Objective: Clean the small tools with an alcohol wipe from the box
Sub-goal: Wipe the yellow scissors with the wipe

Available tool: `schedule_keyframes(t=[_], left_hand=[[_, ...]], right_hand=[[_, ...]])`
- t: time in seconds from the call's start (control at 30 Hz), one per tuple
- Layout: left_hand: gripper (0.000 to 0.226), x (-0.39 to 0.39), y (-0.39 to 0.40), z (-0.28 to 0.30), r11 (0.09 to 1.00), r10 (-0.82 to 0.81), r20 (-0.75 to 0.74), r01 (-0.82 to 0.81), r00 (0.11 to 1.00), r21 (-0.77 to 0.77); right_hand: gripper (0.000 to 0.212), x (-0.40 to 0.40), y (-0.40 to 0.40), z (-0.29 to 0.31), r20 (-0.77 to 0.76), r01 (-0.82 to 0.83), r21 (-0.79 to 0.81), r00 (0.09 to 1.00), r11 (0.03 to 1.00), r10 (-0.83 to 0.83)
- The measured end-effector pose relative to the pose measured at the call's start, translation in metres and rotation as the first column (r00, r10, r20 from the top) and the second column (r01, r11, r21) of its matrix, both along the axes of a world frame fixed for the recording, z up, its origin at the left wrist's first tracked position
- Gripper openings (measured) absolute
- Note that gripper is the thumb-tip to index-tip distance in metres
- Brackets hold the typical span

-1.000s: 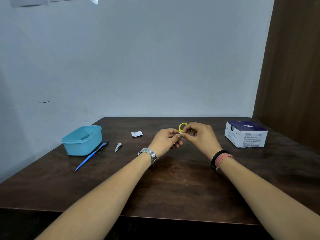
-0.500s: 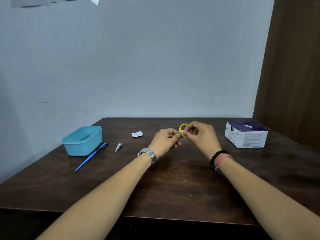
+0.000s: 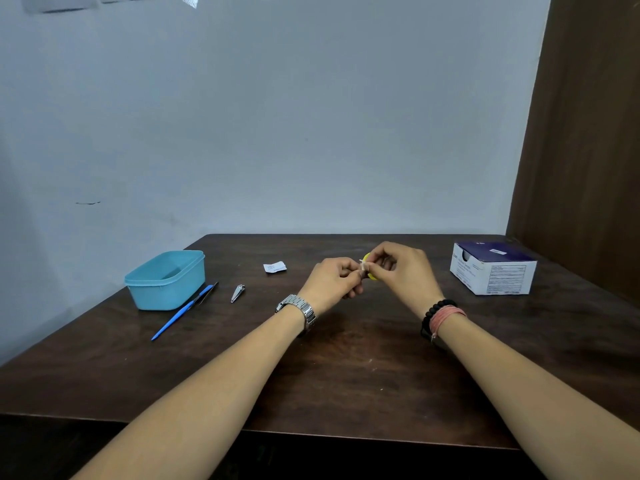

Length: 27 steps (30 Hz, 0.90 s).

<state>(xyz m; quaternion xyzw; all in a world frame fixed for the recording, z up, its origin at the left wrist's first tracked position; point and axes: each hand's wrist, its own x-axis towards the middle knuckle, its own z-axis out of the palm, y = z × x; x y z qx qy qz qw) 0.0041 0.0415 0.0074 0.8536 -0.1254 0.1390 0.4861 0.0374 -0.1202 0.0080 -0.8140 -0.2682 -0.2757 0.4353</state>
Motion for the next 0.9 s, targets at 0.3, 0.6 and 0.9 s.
schedule_keyframes(t=[0.3, 0.6, 0.9], left_hand=[[0.012, -0.005, -0.002, 0.003, 0.995, -0.018, 0.035, 0.015, 0.999, 0.1], [0.011, -0.004, -0.001, 0.003, 0.989, 0.009, 0.058, -0.017, 0.998, 0.144], [0.013, -0.003, 0.0, 0.003, 0.995, 0.032, 0.059, -0.037, 0.998, 0.095]], right_hand=[[0.01, 0.004, -0.01, 0.004, -0.014, 0.187, 0.06, 0.982, 0.981, -0.187], [0.011, -0.001, -0.001, 0.001, 0.0, 0.003, -0.022, 1.0, 1.0, -0.003], [0.011, 0.007, -0.01, 0.002, -0.044, 0.16, 0.043, 0.987, 0.986, -0.158]])
